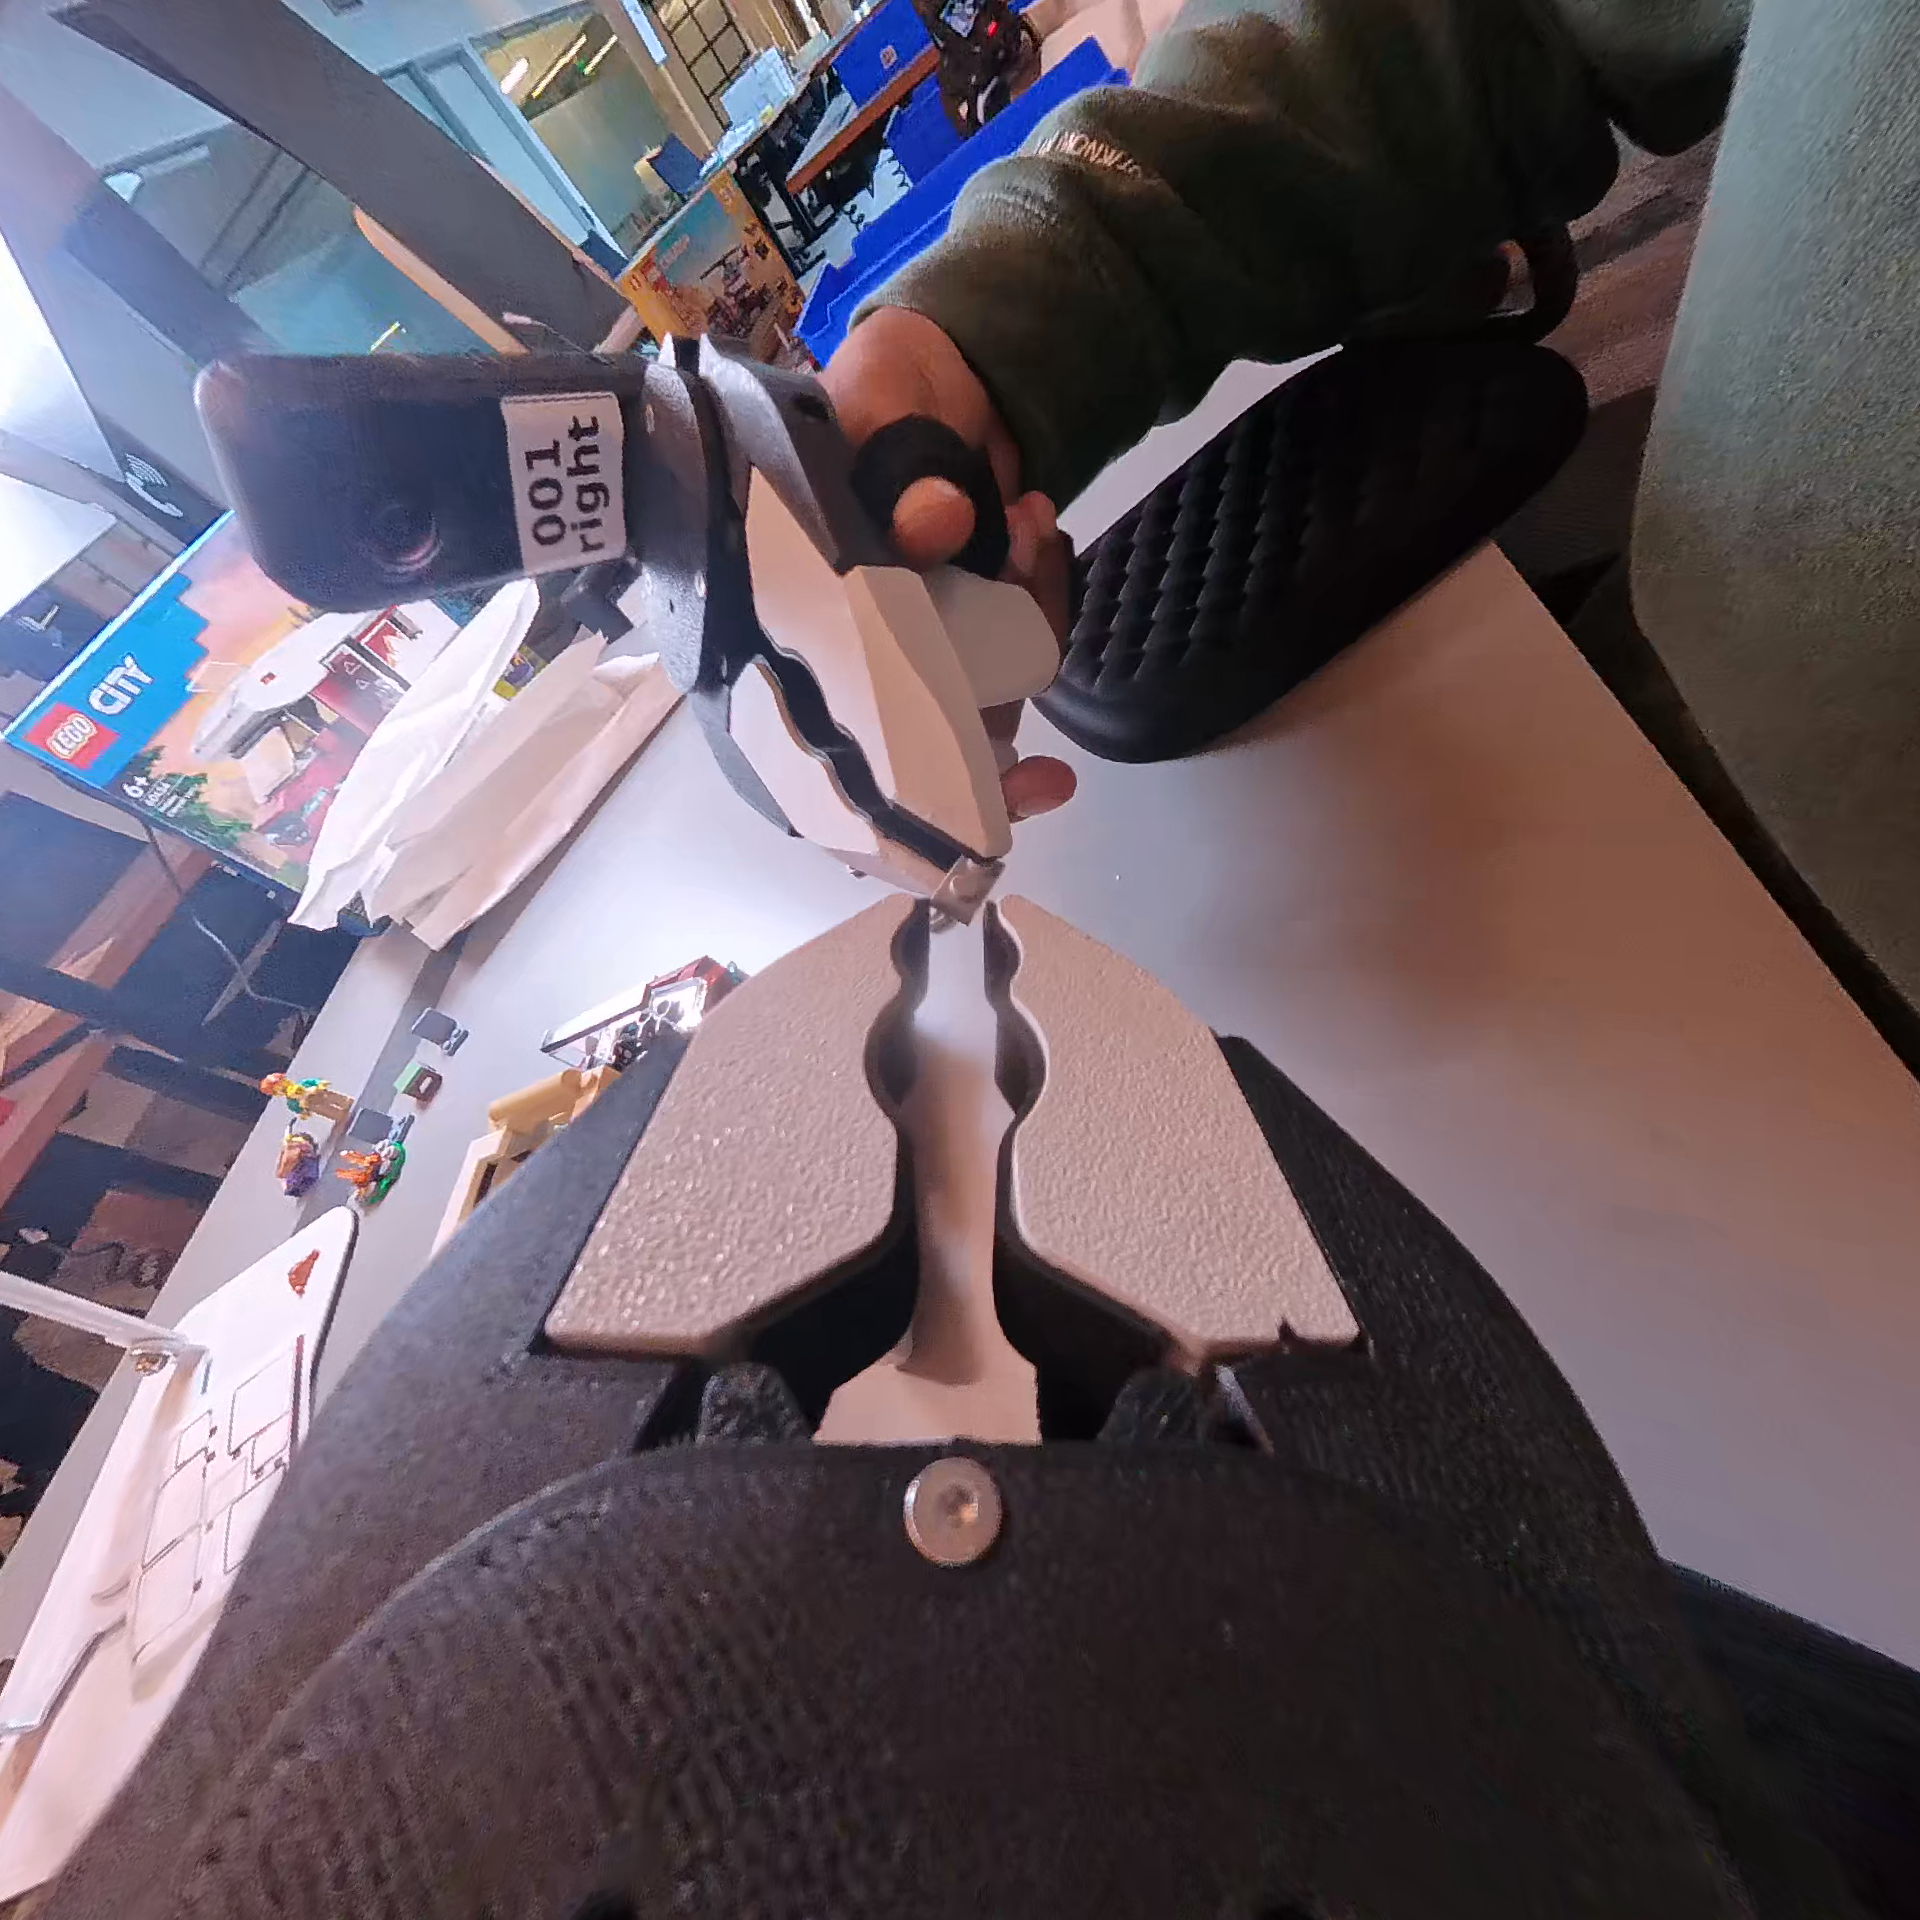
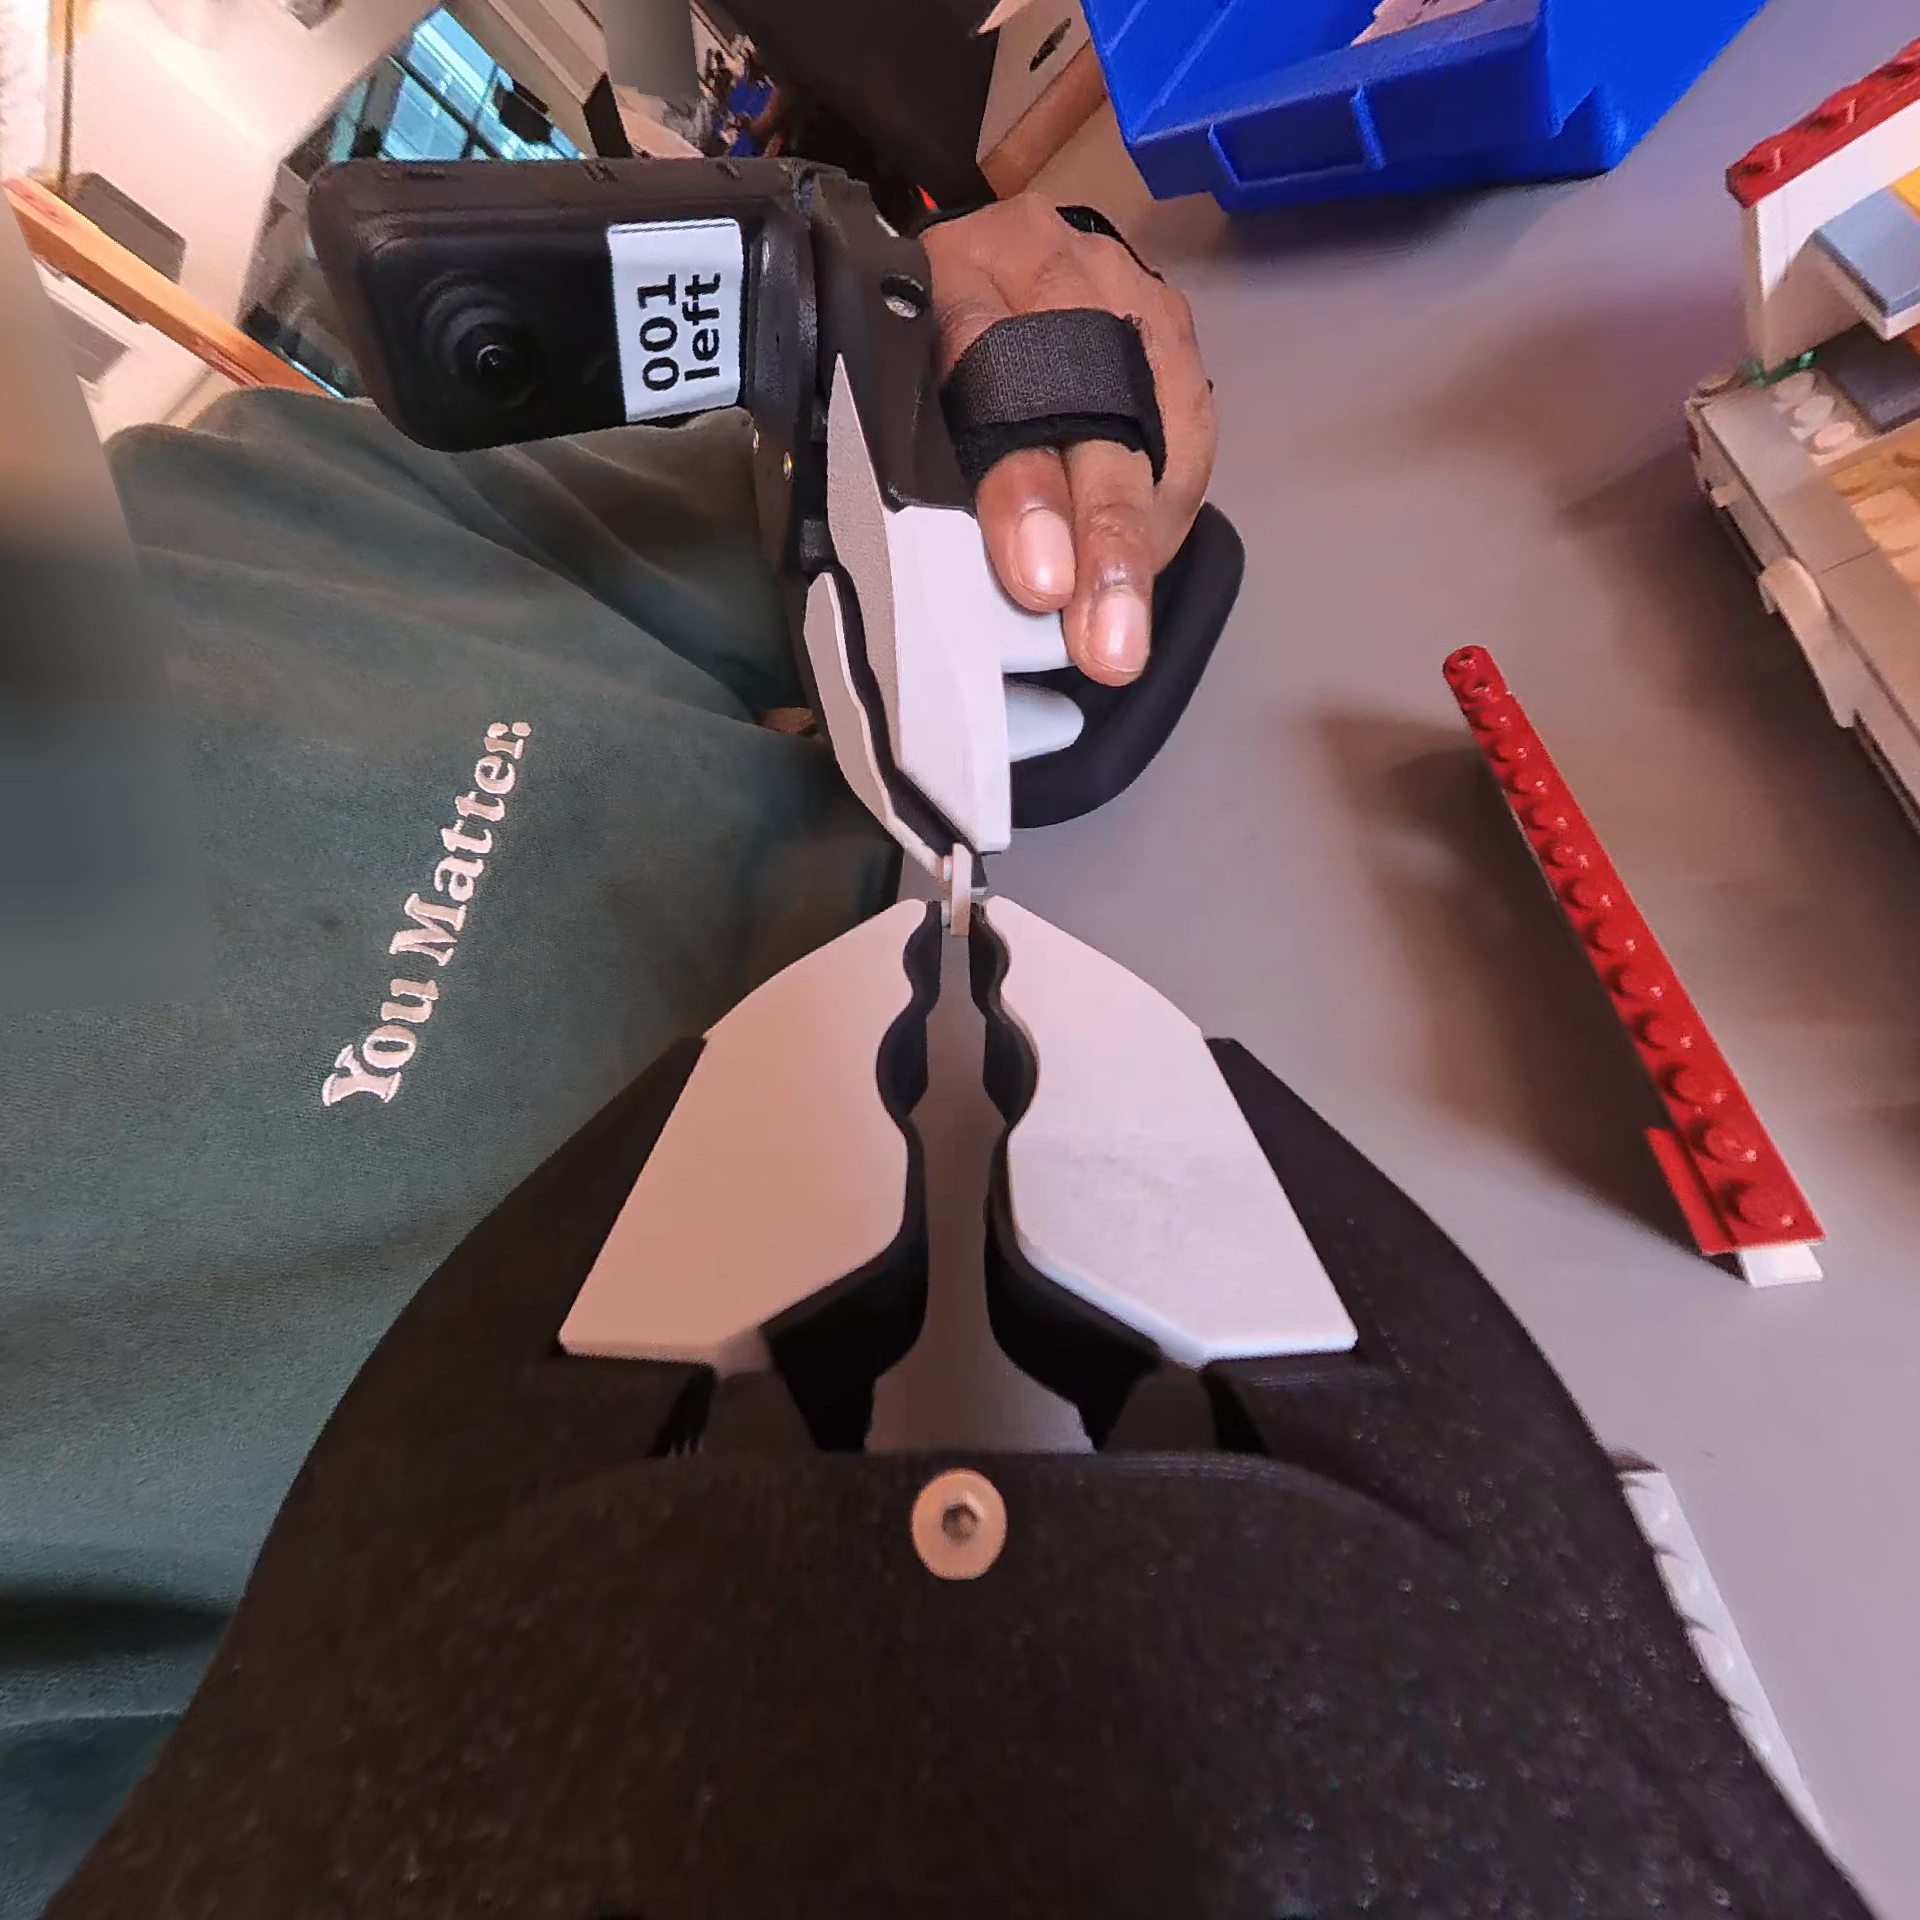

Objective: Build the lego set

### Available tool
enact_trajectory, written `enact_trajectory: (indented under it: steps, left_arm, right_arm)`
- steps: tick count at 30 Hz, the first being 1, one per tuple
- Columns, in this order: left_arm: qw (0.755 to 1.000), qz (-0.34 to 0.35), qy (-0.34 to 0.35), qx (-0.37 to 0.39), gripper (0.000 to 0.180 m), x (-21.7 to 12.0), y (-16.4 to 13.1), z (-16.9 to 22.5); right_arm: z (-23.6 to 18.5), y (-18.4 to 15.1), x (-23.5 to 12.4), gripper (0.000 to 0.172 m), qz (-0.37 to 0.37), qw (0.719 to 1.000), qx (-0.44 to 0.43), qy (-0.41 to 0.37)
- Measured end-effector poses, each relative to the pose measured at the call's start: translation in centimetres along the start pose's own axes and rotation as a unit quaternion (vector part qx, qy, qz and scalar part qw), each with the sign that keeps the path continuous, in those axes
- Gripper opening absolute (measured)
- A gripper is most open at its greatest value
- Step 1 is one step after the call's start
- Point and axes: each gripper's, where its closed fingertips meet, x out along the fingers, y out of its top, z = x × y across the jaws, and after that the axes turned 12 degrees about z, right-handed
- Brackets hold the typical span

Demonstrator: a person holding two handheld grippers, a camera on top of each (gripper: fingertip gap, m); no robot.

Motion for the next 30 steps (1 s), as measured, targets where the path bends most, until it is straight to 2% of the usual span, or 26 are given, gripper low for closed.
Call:
enact_trajectory:
  steps: [6,10,12,14,17,21,30]
  left_arm:
    - [1.0,-0.003,-0.012,-0.004,0.008,0.0,-0.1,0.4]
    - [0.999,-0.002,-0.004,-0.036,0.008,-0.1,-0.5,0.0]
    - [0.998,-0.003,0.004,-0.067,0.008,-0.2,-0.8,-0.5]
    - [0.995,-0.003,0.018,-0.102,0.008,-0.5,-1.2,-1.3]
    - [0.985,-0.005,0.036,-0.168,0.008,-0.9,-1.9,-2.3]
    - [0.974,-0.005,0.051,-0.219,0.008,-1.2,-2.4,-3.1]
    - [0.972,-0.015,0.059,-0.227,0.007,-1.5,-2.9,-3.4]
  right_arm:
    - [0.0,-0.4,0.1,0.004,-0.006,1.0,0.005,0.004]
    - [0.5,0.1,0.0,0.007,0.007,1.0,-0.01,-0.013]
    - [0.8,0.8,-0.1,0.013,0.023,0.999,-0.037,-0.028]
    - [1.2,1.8,-0.4,0.017,0.044,0.993,-0.098,-0.056]
    - [1.2,3.0,-0.7,0.018,0.046,0.967,-0.225,-0.11]
    - [2.1,3.1,-0.4,0.016,-0.011,0.914,-0.358,-0.191]
    - [3.7,3.3,0.5,0.009,-0.058,0.878,-0.41,-0.24]
